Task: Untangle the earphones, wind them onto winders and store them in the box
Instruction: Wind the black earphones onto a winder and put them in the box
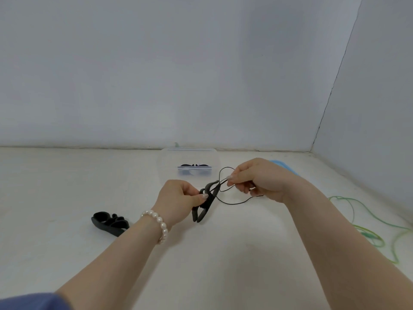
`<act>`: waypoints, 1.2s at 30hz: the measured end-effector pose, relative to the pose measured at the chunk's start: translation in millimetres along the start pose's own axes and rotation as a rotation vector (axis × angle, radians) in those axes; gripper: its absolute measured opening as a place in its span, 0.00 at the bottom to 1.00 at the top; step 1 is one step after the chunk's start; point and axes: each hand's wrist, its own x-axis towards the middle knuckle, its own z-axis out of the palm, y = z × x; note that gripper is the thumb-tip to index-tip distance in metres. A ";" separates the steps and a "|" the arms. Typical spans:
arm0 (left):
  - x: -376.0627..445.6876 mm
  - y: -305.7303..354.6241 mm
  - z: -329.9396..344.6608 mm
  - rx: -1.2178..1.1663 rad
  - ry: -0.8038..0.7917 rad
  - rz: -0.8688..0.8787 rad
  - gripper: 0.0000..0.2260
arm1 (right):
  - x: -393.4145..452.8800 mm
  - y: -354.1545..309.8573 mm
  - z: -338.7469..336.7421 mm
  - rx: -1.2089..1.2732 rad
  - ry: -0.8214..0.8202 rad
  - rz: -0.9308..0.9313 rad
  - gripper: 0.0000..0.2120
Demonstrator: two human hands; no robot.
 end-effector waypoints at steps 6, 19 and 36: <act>2.2 2.5 -0.9 -0.310 0.108 -0.080 0.07 | -3.8 -0.5 16.8 -0.130 -0.309 -0.017 0.05; -10.0 9.8 7.3 -0.556 0.010 -0.074 0.05 | -1.4 8.2 35.5 -0.153 -0.474 0.054 0.06; -14.9 15.3 -1.8 -0.429 -0.292 -0.101 0.07 | 3.5 16.1 21.3 -0.266 -0.151 0.061 0.05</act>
